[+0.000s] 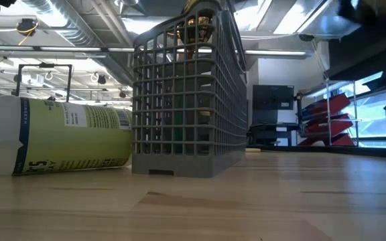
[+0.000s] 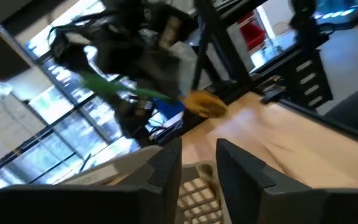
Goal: Sort silverware
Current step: Put the spoon into the silverware basket
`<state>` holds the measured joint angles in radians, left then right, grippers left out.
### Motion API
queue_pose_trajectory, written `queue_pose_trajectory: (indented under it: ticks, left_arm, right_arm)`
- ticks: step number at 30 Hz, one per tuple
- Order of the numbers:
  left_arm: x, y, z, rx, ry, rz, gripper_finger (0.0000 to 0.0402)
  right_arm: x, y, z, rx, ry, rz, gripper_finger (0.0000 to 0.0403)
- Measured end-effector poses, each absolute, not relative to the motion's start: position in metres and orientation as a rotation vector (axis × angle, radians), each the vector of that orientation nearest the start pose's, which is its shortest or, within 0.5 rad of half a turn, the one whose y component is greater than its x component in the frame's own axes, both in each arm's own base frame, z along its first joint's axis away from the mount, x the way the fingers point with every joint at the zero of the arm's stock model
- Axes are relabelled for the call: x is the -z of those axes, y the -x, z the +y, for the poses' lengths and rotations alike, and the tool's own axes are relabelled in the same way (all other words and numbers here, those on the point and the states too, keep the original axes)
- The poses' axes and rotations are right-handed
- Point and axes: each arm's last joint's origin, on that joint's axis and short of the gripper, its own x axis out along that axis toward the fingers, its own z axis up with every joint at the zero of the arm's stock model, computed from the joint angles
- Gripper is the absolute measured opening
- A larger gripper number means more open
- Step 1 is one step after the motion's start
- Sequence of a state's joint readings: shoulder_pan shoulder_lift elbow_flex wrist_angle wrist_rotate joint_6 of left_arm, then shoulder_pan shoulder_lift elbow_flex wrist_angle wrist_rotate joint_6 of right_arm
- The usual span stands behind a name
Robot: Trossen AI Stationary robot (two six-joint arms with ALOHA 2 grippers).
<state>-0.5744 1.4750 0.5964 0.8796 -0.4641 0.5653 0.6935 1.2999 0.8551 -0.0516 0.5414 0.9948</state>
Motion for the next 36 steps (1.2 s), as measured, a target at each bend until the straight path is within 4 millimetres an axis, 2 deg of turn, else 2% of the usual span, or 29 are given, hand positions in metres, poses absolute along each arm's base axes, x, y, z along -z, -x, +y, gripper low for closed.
queue_pose_trajectory:
  ticks: [4, 8, 14, 19, 24, 29, 36]
  left_arm:
    - [-0.218, -0.255, -0.141, 0.080, -0.525, -0.038, 0.0119]
    - [-0.224, -0.260, -0.137, 0.087, -0.501, -0.066, 0.0161]
    - [-0.241, -0.270, -0.137, 0.100, -0.504, -0.123, 0.0226]
    - [-0.250, -0.279, -0.131, 0.061, -0.557, -0.141, 0.0263]
    - [-0.259, -0.283, -0.123, 0.022, -0.559, -0.198, 0.0276]
    - [-0.261, -0.294, -0.116, -0.005, -0.570, -0.214, 0.0277]
    - [-0.263, -0.313, -0.119, -0.157, -0.680, -0.159, 0.0277]
  right_arm:
    - [-0.284, -0.231, 0.165, 0.021, -0.639, 0.220, 0.0001]
    - [-0.298, -0.240, 0.156, 0.043, -0.558, 0.075, 0.0001]
    - [-0.315, -0.253, 0.135, 0.105, -0.493, -0.099, 0.0001]
    - [-0.325, -0.256, 0.127, 0.092, -0.465, -0.182, 0.0001]
    - [-0.323, -0.259, 0.128, 0.107, -0.450, -0.200, 0.0001]
    - [-0.315, -0.274, 0.125, 0.118, -0.472, -0.250, 0.0001]
    - [-0.308, -0.285, 0.116, 0.163, -0.464, -0.250, 0.0001]
